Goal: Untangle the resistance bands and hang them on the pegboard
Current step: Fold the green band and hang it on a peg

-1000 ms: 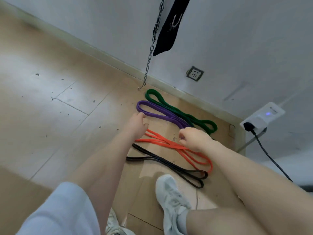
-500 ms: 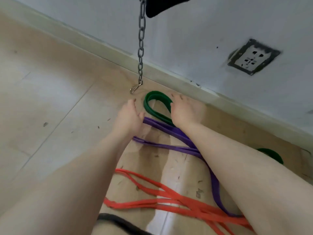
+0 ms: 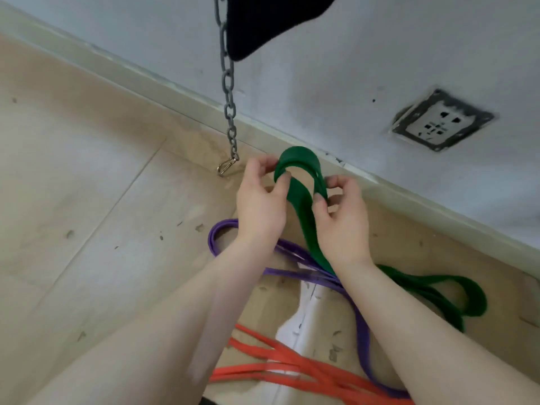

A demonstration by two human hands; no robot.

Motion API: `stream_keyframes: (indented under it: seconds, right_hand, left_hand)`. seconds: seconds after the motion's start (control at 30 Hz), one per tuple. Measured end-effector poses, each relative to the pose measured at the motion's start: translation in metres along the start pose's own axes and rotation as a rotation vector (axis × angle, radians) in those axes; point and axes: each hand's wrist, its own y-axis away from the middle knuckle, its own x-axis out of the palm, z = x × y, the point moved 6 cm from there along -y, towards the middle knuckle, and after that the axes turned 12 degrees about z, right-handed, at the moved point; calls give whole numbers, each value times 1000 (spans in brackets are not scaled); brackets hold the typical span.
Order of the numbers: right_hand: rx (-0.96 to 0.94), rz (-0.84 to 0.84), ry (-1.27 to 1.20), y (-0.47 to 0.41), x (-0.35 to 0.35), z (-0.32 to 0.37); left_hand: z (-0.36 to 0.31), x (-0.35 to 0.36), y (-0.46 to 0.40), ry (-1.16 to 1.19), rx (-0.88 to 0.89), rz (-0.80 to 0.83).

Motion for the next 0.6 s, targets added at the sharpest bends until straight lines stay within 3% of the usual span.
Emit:
stream_keyframes:
  seconds: [0.13, 0.27, 0.47, 0.6]
  right_hand:
    - [-44, -126, -174, 50, -94, 76]
    - [-75, -257, -285, 83, -214, 166]
    - [-68, -369, -318, 150, -348, 317]
    - [-34, -437, -553, 200, -404, 427]
  left_hand:
    - [-108, 32, 58, 162, 109, 259]
    - [-237, 65, 113, 139, 199, 455]
    - [-426, 80, 212, 22, 277, 575]
    - [-543, 53, 275, -34, 318, 545]
